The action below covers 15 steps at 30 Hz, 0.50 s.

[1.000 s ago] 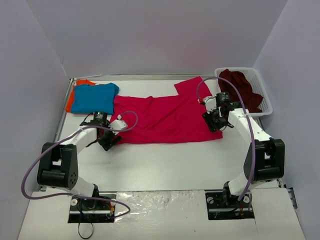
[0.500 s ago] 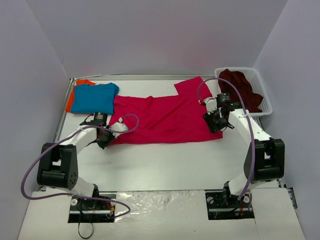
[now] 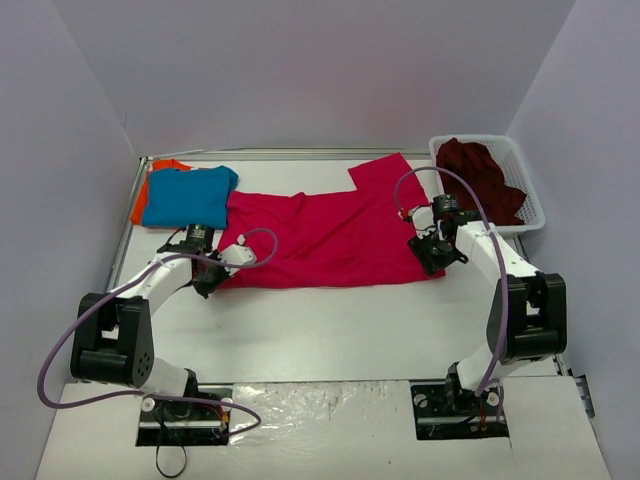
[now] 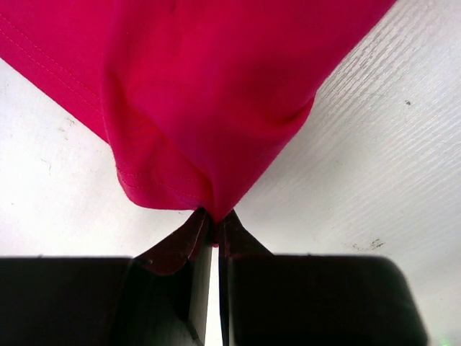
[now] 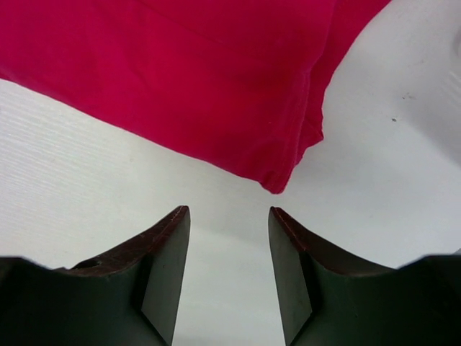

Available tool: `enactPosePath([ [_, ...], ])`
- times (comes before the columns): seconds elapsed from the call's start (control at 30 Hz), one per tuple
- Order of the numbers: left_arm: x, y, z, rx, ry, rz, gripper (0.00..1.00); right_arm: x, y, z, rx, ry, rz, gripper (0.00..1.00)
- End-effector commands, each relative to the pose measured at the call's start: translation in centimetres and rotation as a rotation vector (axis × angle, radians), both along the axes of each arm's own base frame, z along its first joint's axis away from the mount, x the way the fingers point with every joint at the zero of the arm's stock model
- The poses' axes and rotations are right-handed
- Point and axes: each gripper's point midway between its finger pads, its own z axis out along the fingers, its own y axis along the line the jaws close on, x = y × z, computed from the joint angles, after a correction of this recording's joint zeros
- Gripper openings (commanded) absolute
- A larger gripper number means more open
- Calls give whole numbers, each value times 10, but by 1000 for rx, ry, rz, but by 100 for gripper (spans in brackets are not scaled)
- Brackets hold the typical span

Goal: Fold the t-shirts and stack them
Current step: Fold the flattened tshirt in 1/3 of the way

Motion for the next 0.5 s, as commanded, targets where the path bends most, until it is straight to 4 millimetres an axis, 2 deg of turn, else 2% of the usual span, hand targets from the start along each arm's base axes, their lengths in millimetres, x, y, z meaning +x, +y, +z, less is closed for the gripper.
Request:
enactPosePath([
  [0.0, -4, -2, 9, -1, -8, -4, 2, -7, -20, -5, -86, 52, -4, 45],
  [0.17, -5, -4, 7, -8, -5, -3, 2, -5, -35, -16, -74, 95, -30, 45],
  [0.47, -6, -5, 3, -8, -1, -1, 2, 1, -29, -30, -25, 137, 1, 45],
])
